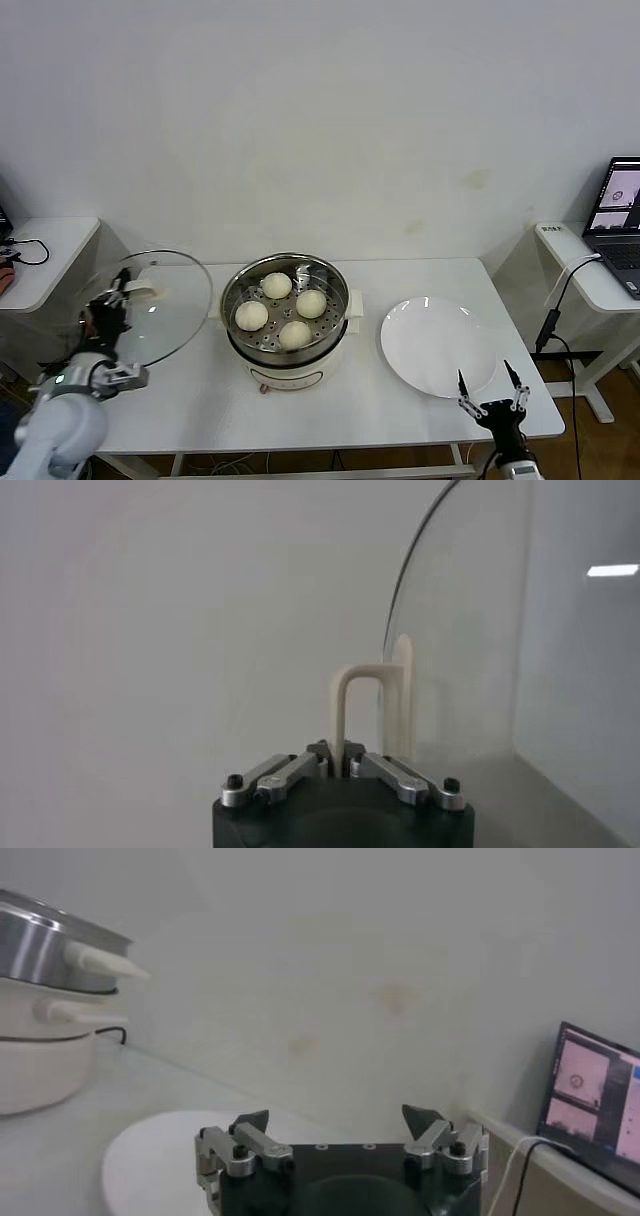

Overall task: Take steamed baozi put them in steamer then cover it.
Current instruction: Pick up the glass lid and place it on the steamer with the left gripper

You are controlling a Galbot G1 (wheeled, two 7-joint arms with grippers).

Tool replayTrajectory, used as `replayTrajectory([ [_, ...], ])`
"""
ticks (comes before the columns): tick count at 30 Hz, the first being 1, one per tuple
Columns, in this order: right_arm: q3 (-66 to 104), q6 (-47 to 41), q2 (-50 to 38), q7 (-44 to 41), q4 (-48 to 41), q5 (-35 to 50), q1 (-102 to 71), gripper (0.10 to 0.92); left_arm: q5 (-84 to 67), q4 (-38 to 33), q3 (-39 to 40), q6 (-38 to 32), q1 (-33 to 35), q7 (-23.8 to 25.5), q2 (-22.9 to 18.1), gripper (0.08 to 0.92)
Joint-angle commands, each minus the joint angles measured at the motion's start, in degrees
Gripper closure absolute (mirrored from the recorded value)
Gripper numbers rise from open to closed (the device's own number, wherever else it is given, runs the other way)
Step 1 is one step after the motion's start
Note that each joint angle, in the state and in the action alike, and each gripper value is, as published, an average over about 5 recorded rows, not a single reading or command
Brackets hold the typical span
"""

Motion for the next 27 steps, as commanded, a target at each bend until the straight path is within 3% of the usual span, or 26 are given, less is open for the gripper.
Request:
replayTrajectory([
  [1, -0.44, 0.29, 1.11, 0.41, -0.29, -3.11, 0.06, 0.203, 5.50, -2.69, 18.93, 7.82, -13.47, 6.52, -3.00, 0.854],
  [14, -1.82, 0.53, 1.82, 0.88, -1.74, -5.08, 0.95, 0.203, 19.05, 2.82, 29.78, 10.89, -25.44, 14.30, -13.93, 0.854],
  [27, -2.25, 0.67, 1.37, 0.94, -2.63, -4.96, 1.50, 0.202, 23.26, 8.74, 32.91, 9.93, -25.71, 14.24, -20.94, 0.854],
])
